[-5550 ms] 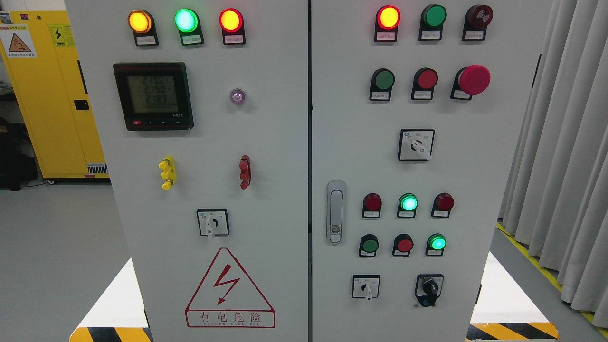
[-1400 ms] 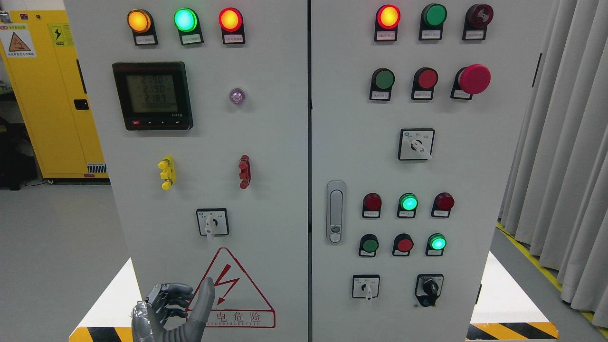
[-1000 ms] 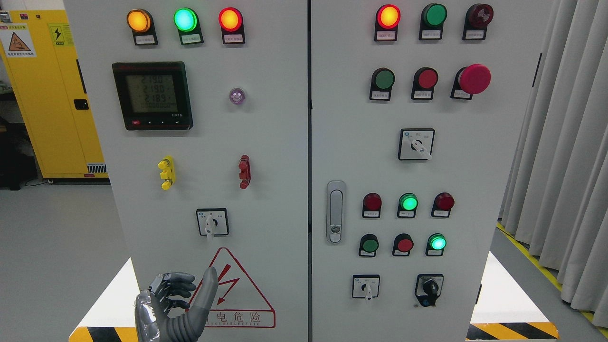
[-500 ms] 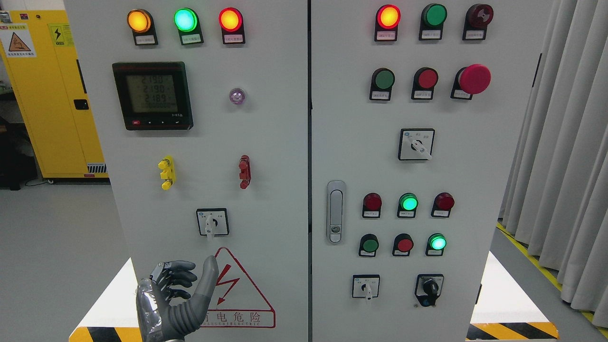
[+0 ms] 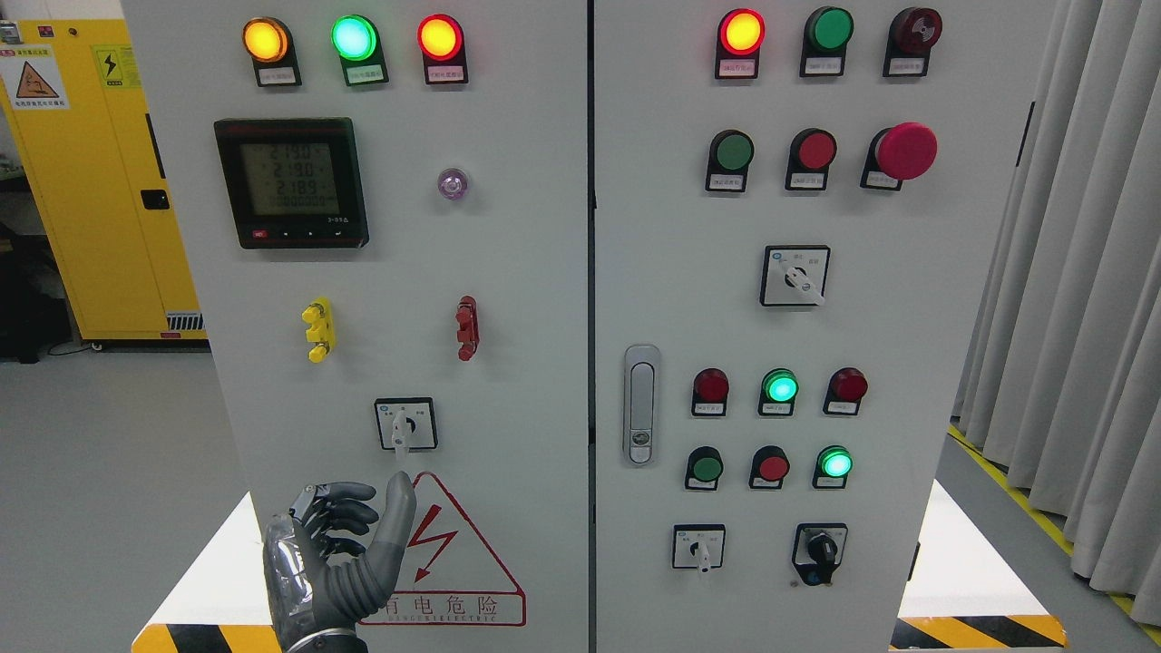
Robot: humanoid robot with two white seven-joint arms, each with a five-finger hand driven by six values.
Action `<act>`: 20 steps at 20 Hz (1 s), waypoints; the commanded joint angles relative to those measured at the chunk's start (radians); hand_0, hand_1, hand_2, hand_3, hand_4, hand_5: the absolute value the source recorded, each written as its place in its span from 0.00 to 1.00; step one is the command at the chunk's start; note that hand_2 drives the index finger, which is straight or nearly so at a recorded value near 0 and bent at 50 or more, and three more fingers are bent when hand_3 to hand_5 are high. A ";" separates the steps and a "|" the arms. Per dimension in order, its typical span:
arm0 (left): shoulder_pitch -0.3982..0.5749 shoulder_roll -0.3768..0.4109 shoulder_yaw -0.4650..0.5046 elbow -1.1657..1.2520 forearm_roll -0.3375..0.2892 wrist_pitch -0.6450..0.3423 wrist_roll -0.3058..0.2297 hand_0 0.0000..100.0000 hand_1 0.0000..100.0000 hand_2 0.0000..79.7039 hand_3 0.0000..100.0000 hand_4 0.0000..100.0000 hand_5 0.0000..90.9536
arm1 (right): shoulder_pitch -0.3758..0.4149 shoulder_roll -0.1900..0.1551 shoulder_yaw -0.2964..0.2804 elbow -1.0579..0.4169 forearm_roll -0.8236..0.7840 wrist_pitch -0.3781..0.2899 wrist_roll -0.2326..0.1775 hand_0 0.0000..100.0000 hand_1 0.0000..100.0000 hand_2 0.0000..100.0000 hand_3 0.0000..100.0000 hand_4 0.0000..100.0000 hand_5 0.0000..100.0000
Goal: Turn on light switch 1
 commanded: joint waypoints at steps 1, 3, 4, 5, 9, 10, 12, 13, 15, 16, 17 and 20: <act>-0.026 -0.008 0.003 0.011 -0.002 0.020 -0.001 0.17 0.67 0.73 0.80 0.76 0.79 | 0.000 0.000 0.000 0.000 -0.029 0.000 -0.001 0.00 0.50 0.04 0.00 0.00 0.00; -0.029 -0.008 0.003 0.011 -0.002 0.020 -0.001 0.18 0.67 0.73 0.80 0.76 0.79 | 0.000 0.000 0.000 0.000 -0.029 0.000 -0.001 0.00 0.50 0.04 0.00 0.00 0.00; -0.035 -0.008 0.004 0.011 -0.003 0.022 0.000 0.18 0.67 0.73 0.80 0.76 0.79 | 0.000 0.000 0.000 0.000 -0.029 0.000 -0.001 0.00 0.50 0.04 0.00 0.00 0.00; -0.041 -0.008 0.004 0.012 -0.011 0.023 -0.001 0.18 0.67 0.73 0.80 0.76 0.79 | 0.000 0.000 0.000 0.000 -0.029 0.000 -0.001 0.00 0.50 0.04 0.00 0.00 0.00; -0.064 -0.010 0.004 0.031 -0.023 0.055 -0.001 0.18 0.67 0.73 0.80 0.77 0.79 | 0.000 0.000 0.000 0.000 -0.029 0.000 -0.001 0.00 0.50 0.04 0.00 0.00 0.00; -0.070 -0.011 0.004 0.037 -0.023 0.054 -0.001 0.18 0.67 0.72 0.80 0.77 0.79 | 0.000 0.000 0.000 0.000 -0.029 0.000 -0.001 0.00 0.50 0.04 0.00 0.00 0.00; -0.072 -0.011 0.003 0.041 -0.023 0.054 -0.001 0.19 0.67 0.72 0.80 0.77 0.79 | 0.000 0.000 0.000 0.000 -0.029 0.000 -0.001 0.00 0.50 0.04 0.00 0.00 0.00; -0.070 -0.011 0.004 0.043 -0.023 0.054 -0.001 0.19 0.67 0.72 0.80 0.77 0.79 | 0.000 0.000 0.000 0.000 -0.029 0.000 -0.001 0.00 0.50 0.04 0.00 0.00 0.00; -0.072 -0.011 0.003 0.046 -0.022 0.054 -0.001 0.19 0.67 0.72 0.80 0.77 0.79 | 0.001 0.000 0.000 0.000 -0.029 0.000 -0.001 0.00 0.50 0.04 0.00 0.00 0.00; -0.076 -0.011 0.003 0.048 -0.022 0.054 -0.001 0.19 0.67 0.72 0.80 0.77 0.78 | 0.000 0.000 0.000 0.000 -0.029 0.000 -0.001 0.00 0.50 0.04 0.00 0.00 0.00; -0.084 -0.011 0.003 0.052 -0.023 0.055 0.000 0.19 0.67 0.71 0.80 0.77 0.78 | 0.000 0.000 0.000 0.000 -0.029 0.000 -0.001 0.00 0.50 0.04 0.00 0.00 0.00; -0.087 -0.014 0.003 0.063 -0.023 0.055 0.000 0.19 0.67 0.71 0.80 0.77 0.78 | 0.000 0.000 0.000 0.000 -0.029 0.000 -0.001 0.00 0.50 0.04 0.00 0.00 0.00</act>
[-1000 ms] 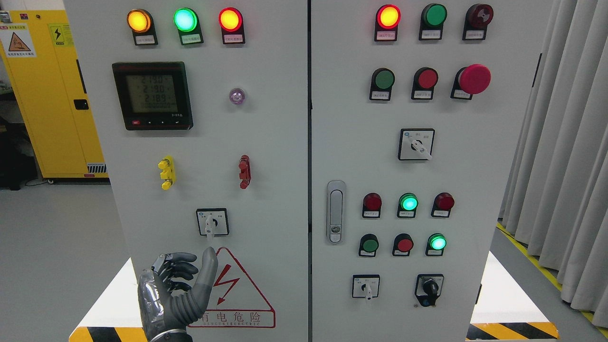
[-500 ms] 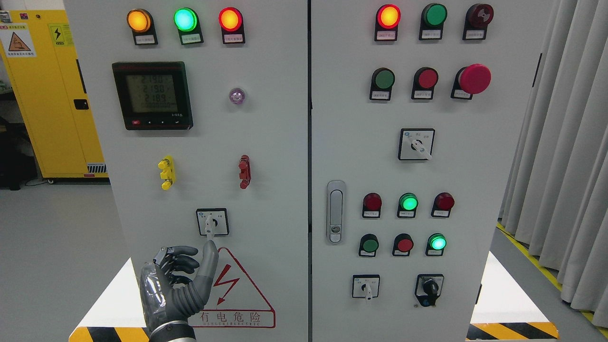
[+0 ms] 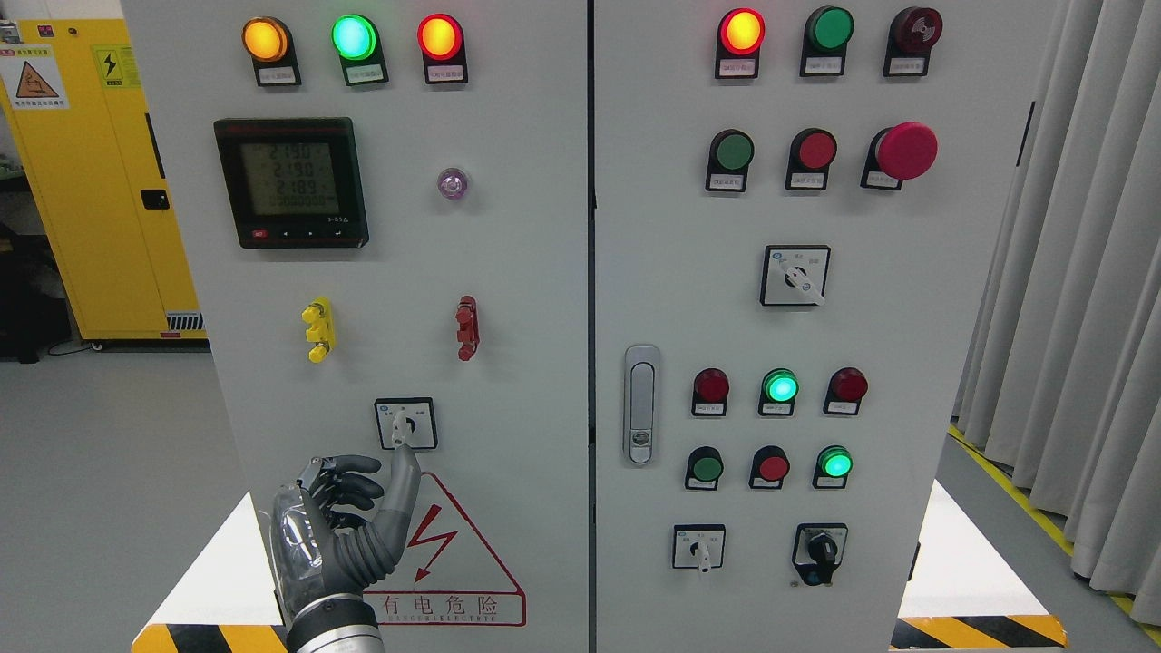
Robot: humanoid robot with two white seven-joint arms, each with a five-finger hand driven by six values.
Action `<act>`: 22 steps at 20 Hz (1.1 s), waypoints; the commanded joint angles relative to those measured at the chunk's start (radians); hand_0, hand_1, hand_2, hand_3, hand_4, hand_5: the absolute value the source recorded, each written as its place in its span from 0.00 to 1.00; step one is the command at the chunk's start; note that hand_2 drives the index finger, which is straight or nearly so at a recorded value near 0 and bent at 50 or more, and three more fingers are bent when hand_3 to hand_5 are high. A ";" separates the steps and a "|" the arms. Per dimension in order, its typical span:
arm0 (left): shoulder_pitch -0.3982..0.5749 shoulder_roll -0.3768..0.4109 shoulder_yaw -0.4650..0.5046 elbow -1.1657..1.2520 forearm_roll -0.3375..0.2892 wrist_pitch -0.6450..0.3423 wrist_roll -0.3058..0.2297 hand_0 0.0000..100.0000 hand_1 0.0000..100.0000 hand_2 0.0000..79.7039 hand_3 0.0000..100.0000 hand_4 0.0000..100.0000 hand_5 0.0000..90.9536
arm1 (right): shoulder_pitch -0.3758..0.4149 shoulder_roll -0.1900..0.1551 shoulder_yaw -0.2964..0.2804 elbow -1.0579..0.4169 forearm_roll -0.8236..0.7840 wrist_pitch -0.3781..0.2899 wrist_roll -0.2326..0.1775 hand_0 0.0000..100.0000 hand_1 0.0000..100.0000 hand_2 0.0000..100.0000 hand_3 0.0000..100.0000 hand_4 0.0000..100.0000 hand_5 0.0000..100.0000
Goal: Turn on light switch 1
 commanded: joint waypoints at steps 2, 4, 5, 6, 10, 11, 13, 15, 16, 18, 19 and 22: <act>-0.018 -0.005 0.000 0.034 0.000 0.001 0.000 0.19 0.67 0.71 0.80 0.77 0.78 | 0.000 0.000 0.000 0.000 -0.029 0.000 -0.001 0.00 0.50 0.04 0.00 0.00 0.00; -0.024 -0.005 0.000 0.040 -0.002 0.001 0.001 0.19 0.67 0.71 0.80 0.77 0.79 | 0.000 0.000 0.000 0.000 -0.029 0.000 -0.001 0.00 0.50 0.04 0.00 0.00 0.00; -0.024 -0.007 0.000 0.040 -0.002 0.002 0.001 0.19 0.67 0.71 0.80 0.77 0.79 | 0.000 0.000 0.000 0.000 -0.029 0.000 -0.001 0.00 0.50 0.04 0.00 0.00 0.00; -0.026 -0.005 0.000 0.040 -0.002 0.002 0.001 0.19 0.67 0.71 0.80 0.77 0.78 | 0.000 0.000 0.000 0.000 -0.029 0.000 -0.001 0.00 0.50 0.04 0.00 0.00 0.00; -0.034 -0.007 -0.002 0.045 -0.002 0.004 0.001 0.20 0.67 0.71 0.81 0.77 0.79 | 0.001 0.000 0.000 0.000 -0.029 0.000 -0.001 0.00 0.50 0.04 0.00 0.00 0.00; -0.035 -0.007 -0.002 0.045 -0.002 0.004 0.001 0.22 0.68 0.71 0.81 0.77 0.79 | 0.000 0.000 0.000 0.000 -0.029 0.000 -0.001 0.00 0.50 0.04 0.00 0.00 0.00; -0.037 -0.007 -0.002 0.049 -0.002 0.004 0.000 0.24 0.68 0.71 0.81 0.77 0.79 | 0.000 0.000 0.000 0.000 -0.029 0.000 -0.001 0.00 0.50 0.04 0.00 0.00 0.00; -0.037 -0.007 -0.002 0.052 0.000 0.004 0.000 0.26 0.68 0.71 0.81 0.78 0.79 | 0.001 0.000 0.000 0.000 -0.029 0.000 -0.001 0.00 0.50 0.04 0.00 0.00 0.00; -0.037 -0.007 -0.002 0.055 0.000 0.004 0.000 0.27 0.68 0.71 0.81 0.78 0.79 | 0.000 0.000 0.000 0.000 -0.029 0.000 -0.001 0.00 0.50 0.04 0.00 0.00 0.00; -0.040 -0.007 -0.003 0.058 0.000 0.004 0.000 0.28 0.68 0.71 0.81 0.78 0.79 | 0.000 0.000 0.000 0.000 -0.029 0.000 -0.001 0.00 0.50 0.04 0.00 0.00 0.00; -0.040 -0.007 -0.005 0.061 -0.002 0.004 0.000 0.29 0.68 0.71 0.81 0.78 0.79 | 0.000 0.000 0.000 0.000 -0.029 0.000 -0.001 0.00 0.50 0.04 0.00 0.00 0.00; -0.041 -0.007 -0.005 0.069 0.000 0.004 0.000 0.30 0.69 0.71 0.81 0.78 0.79 | 0.000 0.000 0.000 0.000 -0.029 0.000 -0.001 0.00 0.50 0.04 0.00 0.00 0.00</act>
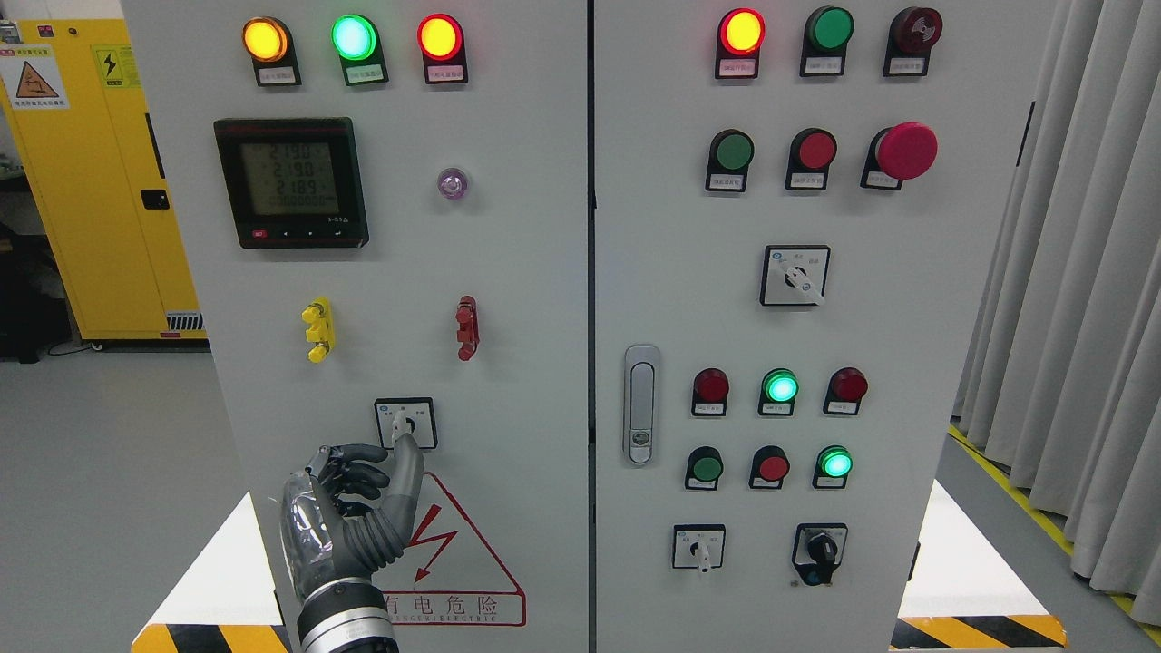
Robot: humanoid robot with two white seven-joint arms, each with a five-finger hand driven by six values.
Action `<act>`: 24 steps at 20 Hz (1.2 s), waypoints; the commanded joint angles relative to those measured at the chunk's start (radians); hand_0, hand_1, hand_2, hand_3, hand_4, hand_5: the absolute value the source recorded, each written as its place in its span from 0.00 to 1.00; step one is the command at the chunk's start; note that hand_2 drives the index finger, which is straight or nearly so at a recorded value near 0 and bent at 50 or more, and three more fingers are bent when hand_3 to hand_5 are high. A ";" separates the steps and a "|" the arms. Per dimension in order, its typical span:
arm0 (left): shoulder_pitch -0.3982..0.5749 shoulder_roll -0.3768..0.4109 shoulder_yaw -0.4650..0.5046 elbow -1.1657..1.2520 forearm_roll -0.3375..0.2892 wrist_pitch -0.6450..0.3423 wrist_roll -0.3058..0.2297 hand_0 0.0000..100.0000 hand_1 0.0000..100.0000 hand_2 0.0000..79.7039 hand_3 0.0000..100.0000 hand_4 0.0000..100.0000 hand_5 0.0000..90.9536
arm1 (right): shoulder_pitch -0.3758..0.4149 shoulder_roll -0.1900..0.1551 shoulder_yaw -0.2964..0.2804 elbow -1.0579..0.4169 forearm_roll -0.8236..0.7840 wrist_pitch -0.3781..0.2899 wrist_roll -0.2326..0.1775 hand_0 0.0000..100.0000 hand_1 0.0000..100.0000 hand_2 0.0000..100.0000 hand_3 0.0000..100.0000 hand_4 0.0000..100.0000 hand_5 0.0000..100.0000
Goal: Turn on light switch 1
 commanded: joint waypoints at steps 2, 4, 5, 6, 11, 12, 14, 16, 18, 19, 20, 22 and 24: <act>-0.007 -0.001 -0.003 0.024 0.001 0.000 0.000 0.31 0.69 0.71 0.81 0.78 0.79 | 0.000 0.000 0.000 0.000 -0.029 0.000 -0.003 0.00 0.50 0.04 0.00 0.00 0.00; -0.010 -0.001 -0.004 0.024 0.001 0.000 0.000 0.31 0.69 0.71 0.81 0.78 0.79 | 0.000 0.000 0.000 0.000 -0.029 0.000 -0.003 0.00 0.50 0.04 0.00 0.00 0.00; -0.010 -0.001 -0.004 0.024 0.001 0.000 0.000 0.31 0.69 0.71 0.81 0.78 0.79 | 0.000 0.000 0.000 0.000 -0.029 0.000 -0.003 0.00 0.50 0.04 0.00 0.00 0.00; -0.010 -0.001 -0.004 0.024 0.001 0.000 0.000 0.32 0.68 0.71 0.81 0.78 0.79 | 0.000 0.000 0.000 0.000 -0.029 0.000 -0.003 0.00 0.50 0.04 0.00 0.00 0.00; -0.015 -0.001 -0.004 0.026 0.001 0.000 0.000 0.32 0.68 0.71 0.81 0.78 0.79 | 0.000 0.000 0.000 0.000 -0.029 0.000 -0.003 0.00 0.50 0.04 0.00 0.00 0.00; -0.016 -0.001 -0.004 0.026 0.002 0.000 0.000 0.32 0.68 0.71 0.81 0.78 0.79 | 0.000 0.000 0.000 0.000 -0.029 0.000 -0.003 0.00 0.50 0.04 0.00 0.00 0.00; -0.017 -0.001 -0.004 0.027 0.002 0.000 0.000 0.31 0.68 0.72 0.81 0.78 0.79 | 0.000 0.000 0.000 0.000 -0.029 0.000 -0.003 0.00 0.50 0.04 0.00 0.00 0.00; -0.020 -0.001 -0.006 0.029 0.002 0.000 0.000 0.31 0.68 0.72 0.81 0.78 0.79 | 0.001 0.000 0.000 0.000 -0.029 0.000 -0.003 0.00 0.50 0.04 0.00 0.00 0.00; -0.023 -0.002 -0.006 0.029 0.004 0.000 0.000 0.31 0.68 0.72 0.81 0.78 0.79 | 0.000 0.000 0.000 0.000 -0.029 0.000 -0.003 0.00 0.50 0.04 0.00 0.00 0.00; -0.024 -0.002 -0.006 0.029 0.004 0.000 0.000 0.31 0.67 0.72 0.81 0.78 0.79 | 0.000 0.000 0.000 0.000 -0.029 0.000 -0.003 0.00 0.50 0.04 0.00 0.00 0.00; -0.024 -0.002 -0.006 0.029 0.004 0.000 0.000 0.31 0.67 0.72 0.81 0.78 0.79 | 0.000 0.000 0.000 0.000 -0.029 0.000 -0.003 0.00 0.50 0.04 0.00 0.00 0.00; -0.026 -0.002 -0.006 0.029 0.004 0.000 0.000 0.31 0.67 0.72 0.81 0.78 0.79 | 0.000 0.000 0.000 0.000 -0.029 0.000 -0.003 0.00 0.50 0.04 0.00 0.00 0.00; -0.027 -0.002 -0.006 0.029 0.002 0.000 0.000 0.31 0.67 0.72 0.81 0.78 0.79 | 0.000 0.000 0.000 0.000 -0.029 0.000 -0.003 0.00 0.50 0.04 0.00 0.00 0.00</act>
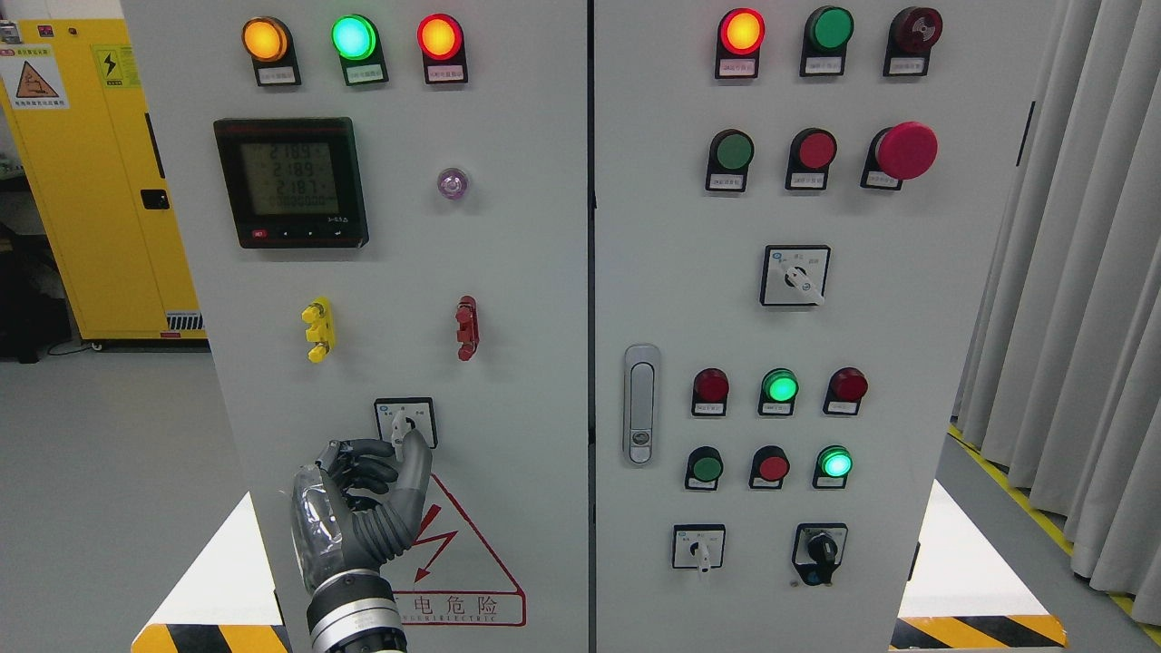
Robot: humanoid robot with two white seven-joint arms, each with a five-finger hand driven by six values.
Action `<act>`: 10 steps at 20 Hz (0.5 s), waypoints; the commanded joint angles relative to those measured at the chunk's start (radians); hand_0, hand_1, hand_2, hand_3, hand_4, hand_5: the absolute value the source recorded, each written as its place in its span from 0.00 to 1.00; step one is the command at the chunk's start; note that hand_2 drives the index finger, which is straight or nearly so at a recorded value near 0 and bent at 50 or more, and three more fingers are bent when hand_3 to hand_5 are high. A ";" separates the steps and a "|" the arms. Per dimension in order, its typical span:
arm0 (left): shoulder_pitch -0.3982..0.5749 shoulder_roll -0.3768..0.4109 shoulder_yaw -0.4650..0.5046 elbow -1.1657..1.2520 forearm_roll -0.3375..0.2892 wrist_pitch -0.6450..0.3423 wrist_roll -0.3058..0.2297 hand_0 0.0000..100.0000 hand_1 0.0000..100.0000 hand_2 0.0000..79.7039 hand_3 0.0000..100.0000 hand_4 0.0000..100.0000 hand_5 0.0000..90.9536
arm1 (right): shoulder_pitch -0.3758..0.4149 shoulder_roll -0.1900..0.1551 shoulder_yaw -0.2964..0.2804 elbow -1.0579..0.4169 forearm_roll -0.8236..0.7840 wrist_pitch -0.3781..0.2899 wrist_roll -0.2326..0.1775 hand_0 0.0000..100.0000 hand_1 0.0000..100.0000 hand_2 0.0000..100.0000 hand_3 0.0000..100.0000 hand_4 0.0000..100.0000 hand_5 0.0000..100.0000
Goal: Turn on light switch 1
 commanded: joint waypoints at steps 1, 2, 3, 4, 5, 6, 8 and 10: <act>-0.008 -0.001 -0.001 0.004 -0.001 0.000 0.000 0.31 0.67 0.72 0.81 0.78 0.79 | 0.000 0.000 0.000 0.000 -0.029 0.000 -0.001 0.00 0.50 0.04 0.00 0.00 0.00; -0.008 -0.001 0.000 0.004 0.001 0.000 0.000 0.31 0.67 0.72 0.81 0.78 0.79 | 0.000 0.000 0.000 0.000 -0.029 0.000 -0.001 0.00 0.50 0.04 0.00 0.00 0.00; -0.008 -0.001 -0.001 0.004 0.001 0.002 0.000 0.31 0.67 0.72 0.81 0.78 0.79 | 0.000 0.000 0.000 0.000 -0.029 0.000 -0.001 0.00 0.50 0.04 0.00 0.00 0.00; -0.008 -0.001 0.000 0.006 0.001 0.000 0.000 0.31 0.67 0.72 0.81 0.78 0.79 | 0.000 0.000 0.000 0.000 -0.029 0.000 -0.001 0.00 0.50 0.04 0.00 0.00 0.00; -0.008 -0.001 0.000 0.006 -0.001 0.002 0.000 0.31 0.67 0.72 0.81 0.78 0.79 | 0.000 0.000 0.000 0.000 -0.029 0.000 -0.001 0.00 0.50 0.04 0.00 0.00 0.00; -0.008 -0.001 -0.001 0.006 0.001 0.000 0.000 0.31 0.67 0.72 0.81 0.78 0.79 | 0.000 0.000 0.000 0.000 -0.029 0.000 -0.001 0.00 0.50 0.04 0.00 0.00 0.00; -0.010 -0.001 -0.001 0.006 -0.001 0.002 0.000 0.30 0.67 0.73 0.81 0.78 0.79 | 0.000 0.000 0.000 0.000 -0.029 0.000 -0.001 0.00 0.50 0.04 0.00 0.00 0.00; -0.008 -0.001 -0.001 0.004 -0.001 0.002 0.000 0.30 0.67 0.73 0.81 0.79 0.79 | 0.000 0.000 0.000 0.000 -0.029 0.000 -0.001 0.00 0.50 0.04 0.00 0.00 0.00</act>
